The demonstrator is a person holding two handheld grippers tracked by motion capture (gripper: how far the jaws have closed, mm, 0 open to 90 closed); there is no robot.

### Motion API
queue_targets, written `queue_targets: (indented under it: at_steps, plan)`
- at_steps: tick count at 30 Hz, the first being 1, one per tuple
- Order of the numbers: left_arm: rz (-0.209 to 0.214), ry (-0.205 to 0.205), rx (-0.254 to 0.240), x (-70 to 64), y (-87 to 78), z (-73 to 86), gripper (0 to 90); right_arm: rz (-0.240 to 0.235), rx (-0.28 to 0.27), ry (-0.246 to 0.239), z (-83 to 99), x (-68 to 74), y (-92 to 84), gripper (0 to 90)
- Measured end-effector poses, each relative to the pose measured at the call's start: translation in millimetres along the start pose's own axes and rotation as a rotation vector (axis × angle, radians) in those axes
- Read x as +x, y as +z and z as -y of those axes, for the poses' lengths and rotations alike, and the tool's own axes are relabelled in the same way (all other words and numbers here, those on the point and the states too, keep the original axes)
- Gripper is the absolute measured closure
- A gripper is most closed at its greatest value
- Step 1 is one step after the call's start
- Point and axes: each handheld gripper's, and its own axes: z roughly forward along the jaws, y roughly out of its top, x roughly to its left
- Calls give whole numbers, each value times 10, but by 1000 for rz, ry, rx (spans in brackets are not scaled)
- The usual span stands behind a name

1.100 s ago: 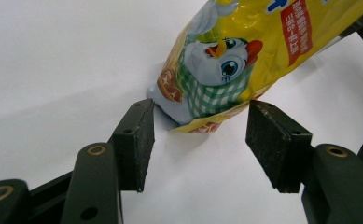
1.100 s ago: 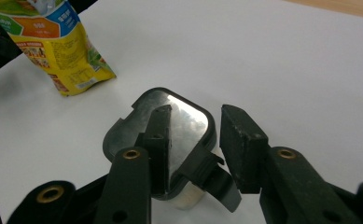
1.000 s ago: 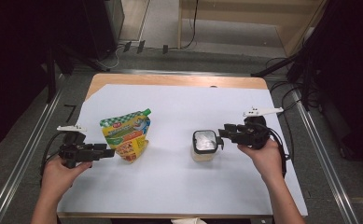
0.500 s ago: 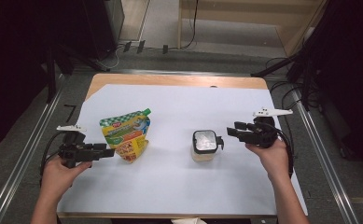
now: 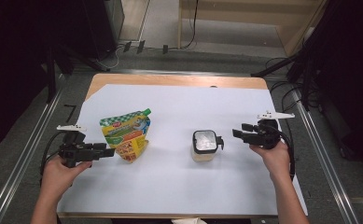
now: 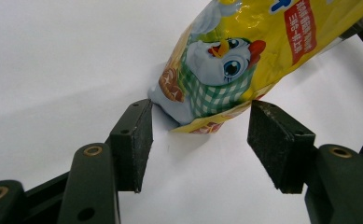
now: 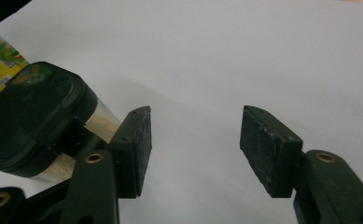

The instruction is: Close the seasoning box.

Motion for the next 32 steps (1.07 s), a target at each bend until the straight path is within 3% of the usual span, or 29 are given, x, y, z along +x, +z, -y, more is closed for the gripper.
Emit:
queue_targets:
  at_steps: [3,5,32]
  plan:
    - [-3,-5,-3,7,-2,-1,408,8,12,0,31,-37,32,441]
    - [-4,-5,-3,12,-3,-1,406,51,20,6,56,-45,60,439]
    - [12,-8,3,26,8,2,392,68,41,-10,85,-21,147,354]
